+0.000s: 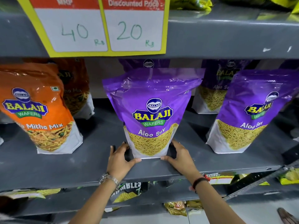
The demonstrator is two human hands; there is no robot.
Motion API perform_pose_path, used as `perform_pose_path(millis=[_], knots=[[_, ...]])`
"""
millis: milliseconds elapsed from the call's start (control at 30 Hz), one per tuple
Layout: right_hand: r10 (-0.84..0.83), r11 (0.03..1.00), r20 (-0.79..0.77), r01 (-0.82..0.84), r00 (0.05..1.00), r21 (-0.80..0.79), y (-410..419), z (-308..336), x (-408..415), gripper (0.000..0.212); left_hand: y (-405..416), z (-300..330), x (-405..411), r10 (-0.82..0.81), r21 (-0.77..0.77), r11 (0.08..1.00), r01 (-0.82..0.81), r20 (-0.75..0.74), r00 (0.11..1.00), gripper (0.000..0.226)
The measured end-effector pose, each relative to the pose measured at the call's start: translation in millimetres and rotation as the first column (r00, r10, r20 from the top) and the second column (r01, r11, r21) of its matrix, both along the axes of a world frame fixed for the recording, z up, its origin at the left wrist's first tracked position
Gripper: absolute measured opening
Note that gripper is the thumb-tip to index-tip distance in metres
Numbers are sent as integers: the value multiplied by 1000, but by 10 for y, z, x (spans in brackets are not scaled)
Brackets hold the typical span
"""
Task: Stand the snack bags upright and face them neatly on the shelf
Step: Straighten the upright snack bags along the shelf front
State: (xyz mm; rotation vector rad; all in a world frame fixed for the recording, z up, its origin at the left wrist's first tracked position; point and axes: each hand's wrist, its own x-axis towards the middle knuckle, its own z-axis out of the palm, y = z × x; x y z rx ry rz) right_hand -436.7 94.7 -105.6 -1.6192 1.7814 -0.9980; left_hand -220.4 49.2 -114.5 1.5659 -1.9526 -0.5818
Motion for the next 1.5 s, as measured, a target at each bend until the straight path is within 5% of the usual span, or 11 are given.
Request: perform_pose_path(millis=[467, 533, 667, 833, 1000, 1167, 1333, 1500], knots=[[13, 1000, 44, -13, 999, 3, 69, 49, -6, 66, 67, 67, -12, 11, 71, 997, -9, -40, 999, 61], [-86, 994, 80, 91, 993, -64, 154, 58, 7, 71, 87, 113, 14, 18, 95, 995, -4, -148, 989, 68], [-338, 877, 52, 335, 940, -345, 419, 118, 235, 44, 228, 168, 211, 14, 22, 1000, -7, -319, 948, 68], [-111, 823, -129, 18, 985, -568, 334, 272, 1011, 28, 292, 250, 857, 124, -233, 952, -201, -307, 943, 53], [112, 912, -74, -132, 991, -389, -148, 156, 1964, 39, 109, 278, 1866, 288, -311, 869, -385, -315, 904, 84], [244, 970, 121, -241, 962, -40, -727, 73, 2597, 90, -387, 321, 2692, 203, -29, 977, -213, -199, 959, 125], [215, 976, 12, -216, 976, 40, -987, 9, 2856, 87, -834, 306, 2835, -44, 218, 973, 72, -131, 990, 107], [162, 986, -37, -160, 986, 52, -947, 62, 2871, 78, -844, 213, 2742, 32, 211, 977, -4, -132, 991, 73]])
